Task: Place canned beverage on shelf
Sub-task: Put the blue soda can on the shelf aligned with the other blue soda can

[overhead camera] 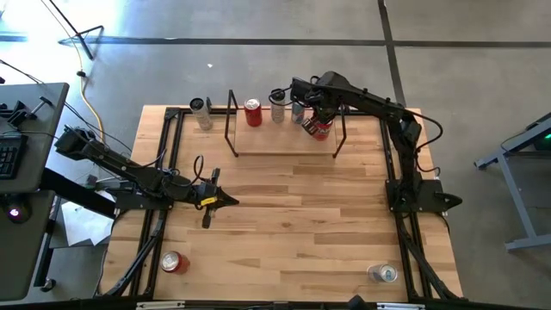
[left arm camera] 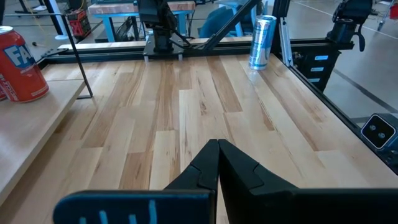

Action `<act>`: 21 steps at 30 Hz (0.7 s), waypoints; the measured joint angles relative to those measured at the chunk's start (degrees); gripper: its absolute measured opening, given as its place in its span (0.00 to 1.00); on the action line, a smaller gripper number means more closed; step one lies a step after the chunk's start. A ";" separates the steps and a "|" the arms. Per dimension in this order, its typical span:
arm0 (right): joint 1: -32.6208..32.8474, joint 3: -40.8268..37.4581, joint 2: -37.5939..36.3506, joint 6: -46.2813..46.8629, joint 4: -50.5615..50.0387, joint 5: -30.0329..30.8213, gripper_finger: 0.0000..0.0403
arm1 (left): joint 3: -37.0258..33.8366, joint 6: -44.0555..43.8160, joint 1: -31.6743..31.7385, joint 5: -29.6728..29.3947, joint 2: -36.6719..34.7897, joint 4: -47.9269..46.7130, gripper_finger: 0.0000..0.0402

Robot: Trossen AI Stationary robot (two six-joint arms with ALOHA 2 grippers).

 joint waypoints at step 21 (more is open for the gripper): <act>4.08 0.02 -0.17 -12.46 2.65 -2.08 0.00 | 0.00 0.00 0.02 0.00 0.00 0.01 0.00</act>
